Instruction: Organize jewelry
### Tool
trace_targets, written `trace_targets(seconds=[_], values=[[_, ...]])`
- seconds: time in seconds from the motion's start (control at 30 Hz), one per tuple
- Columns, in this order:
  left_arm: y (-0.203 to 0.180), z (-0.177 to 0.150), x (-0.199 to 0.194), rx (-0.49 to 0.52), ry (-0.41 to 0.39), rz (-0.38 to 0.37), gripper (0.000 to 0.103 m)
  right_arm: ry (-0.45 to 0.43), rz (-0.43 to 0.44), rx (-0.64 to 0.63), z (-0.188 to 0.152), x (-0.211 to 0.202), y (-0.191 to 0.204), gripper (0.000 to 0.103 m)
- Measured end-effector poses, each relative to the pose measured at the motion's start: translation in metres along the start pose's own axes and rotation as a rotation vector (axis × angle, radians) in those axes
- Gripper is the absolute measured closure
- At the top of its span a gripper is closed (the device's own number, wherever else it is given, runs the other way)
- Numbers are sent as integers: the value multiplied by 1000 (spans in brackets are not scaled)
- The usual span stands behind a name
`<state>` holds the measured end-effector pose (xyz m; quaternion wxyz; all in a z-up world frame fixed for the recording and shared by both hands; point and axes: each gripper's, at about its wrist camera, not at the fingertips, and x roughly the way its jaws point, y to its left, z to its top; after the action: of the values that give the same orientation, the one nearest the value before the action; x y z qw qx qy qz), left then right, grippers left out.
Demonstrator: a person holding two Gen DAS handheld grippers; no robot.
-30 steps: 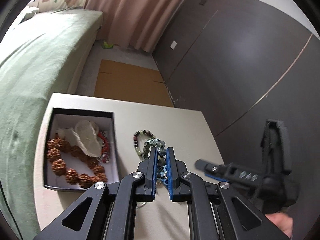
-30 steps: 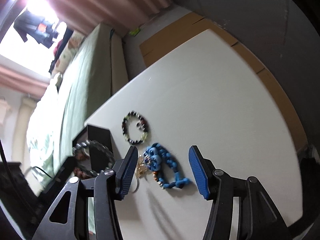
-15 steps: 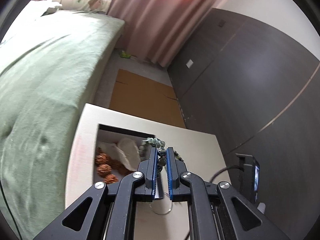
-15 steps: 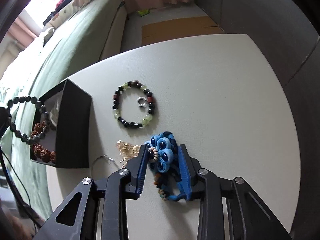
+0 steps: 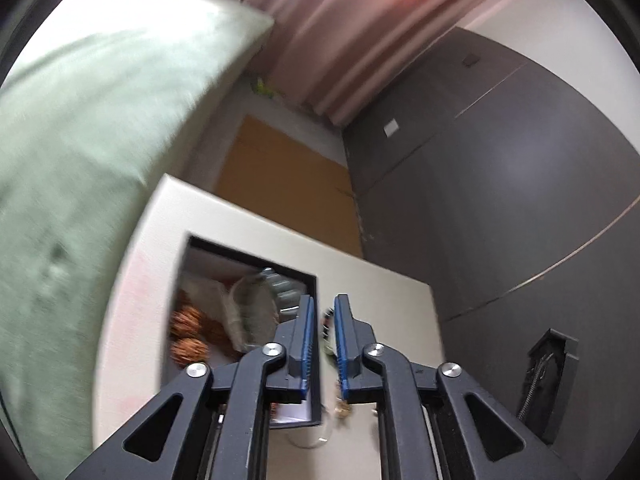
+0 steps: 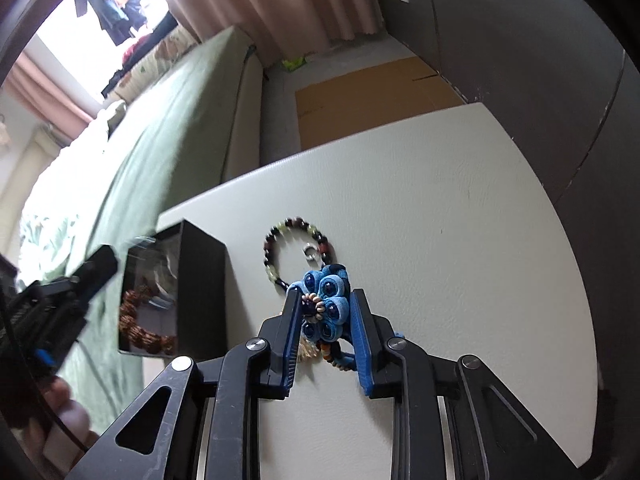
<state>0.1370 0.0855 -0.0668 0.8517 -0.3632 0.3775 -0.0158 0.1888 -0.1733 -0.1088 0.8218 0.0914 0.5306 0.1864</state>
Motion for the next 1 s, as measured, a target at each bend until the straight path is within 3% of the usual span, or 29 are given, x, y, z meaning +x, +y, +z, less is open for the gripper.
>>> trace_targets(seconds=[0.07, 0.33, 0.6, 1.0], values=[[-1, -1, 6, -6, 33, -4, 63, -1, 14, 15, 0, -2, -4, 78], [2, -1, -18, -17, -55, 26, 50, -72, 134, 53, 8, -13, 6, 78], [6, 1, -38, -13, -101, 41, 49, -150, 339, 30, 8, -20, 51, 78], [39, 14, -67, -86, -145, 40, 49, -95, 463, 85, 6, 19, 87, 78]])
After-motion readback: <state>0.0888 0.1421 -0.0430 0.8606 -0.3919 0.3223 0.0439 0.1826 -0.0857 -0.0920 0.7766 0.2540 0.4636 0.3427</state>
